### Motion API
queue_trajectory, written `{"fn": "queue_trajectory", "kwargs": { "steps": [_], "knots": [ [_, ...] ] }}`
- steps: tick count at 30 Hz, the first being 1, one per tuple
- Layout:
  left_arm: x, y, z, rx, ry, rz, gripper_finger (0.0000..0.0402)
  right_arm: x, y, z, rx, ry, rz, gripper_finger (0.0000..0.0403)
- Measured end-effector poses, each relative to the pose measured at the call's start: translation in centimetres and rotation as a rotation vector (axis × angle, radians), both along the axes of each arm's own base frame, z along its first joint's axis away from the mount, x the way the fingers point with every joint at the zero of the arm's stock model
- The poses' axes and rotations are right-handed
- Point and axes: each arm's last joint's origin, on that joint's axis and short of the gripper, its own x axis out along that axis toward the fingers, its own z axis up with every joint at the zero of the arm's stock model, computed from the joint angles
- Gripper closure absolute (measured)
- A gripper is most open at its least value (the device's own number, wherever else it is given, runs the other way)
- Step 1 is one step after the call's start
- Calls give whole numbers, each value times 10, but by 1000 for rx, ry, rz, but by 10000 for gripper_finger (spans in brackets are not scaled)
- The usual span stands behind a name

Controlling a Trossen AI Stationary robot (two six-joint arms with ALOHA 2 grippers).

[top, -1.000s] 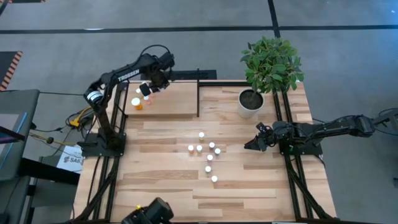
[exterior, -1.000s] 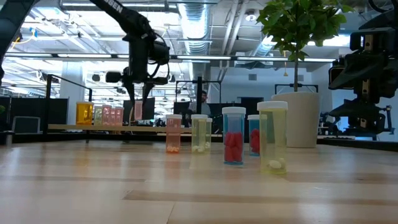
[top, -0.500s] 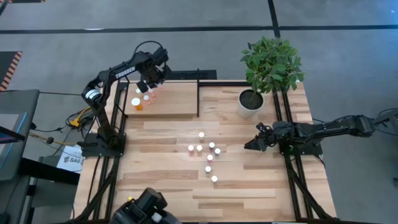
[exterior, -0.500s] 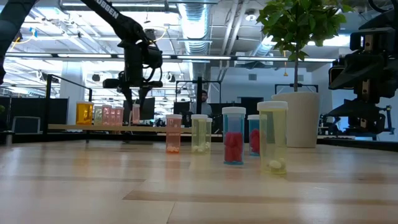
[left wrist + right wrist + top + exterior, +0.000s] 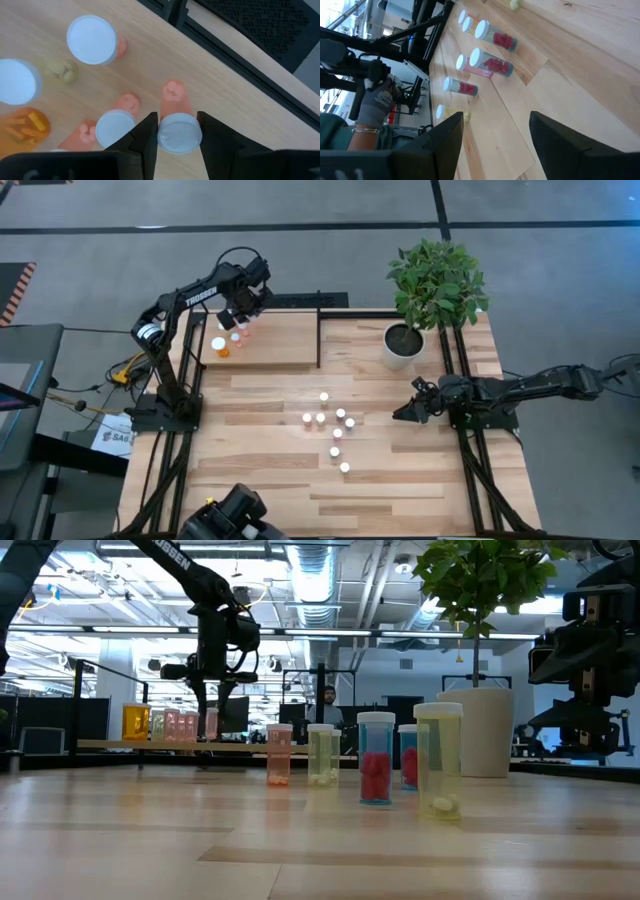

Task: Pick and place medicine bottles onto shelf by color
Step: Put the orange pill bottle on the shelf

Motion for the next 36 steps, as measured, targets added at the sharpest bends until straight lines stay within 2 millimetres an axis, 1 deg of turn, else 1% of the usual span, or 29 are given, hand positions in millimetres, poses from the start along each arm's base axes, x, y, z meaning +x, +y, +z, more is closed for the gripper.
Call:
{"fn": "queue_trajectory", "kwargs": {
  "steps": [22,29,36],
  "knots": [
    [5,-3,0,20,11,-8,289,0,0,0,0,0,0,153],
    [9,0,-11,-22,7,1,289,0,0,0,0,0,0,153],
    [7,2,-11,-21,3,4,289,0,0,0,0,0,0,153]
  ]
}}
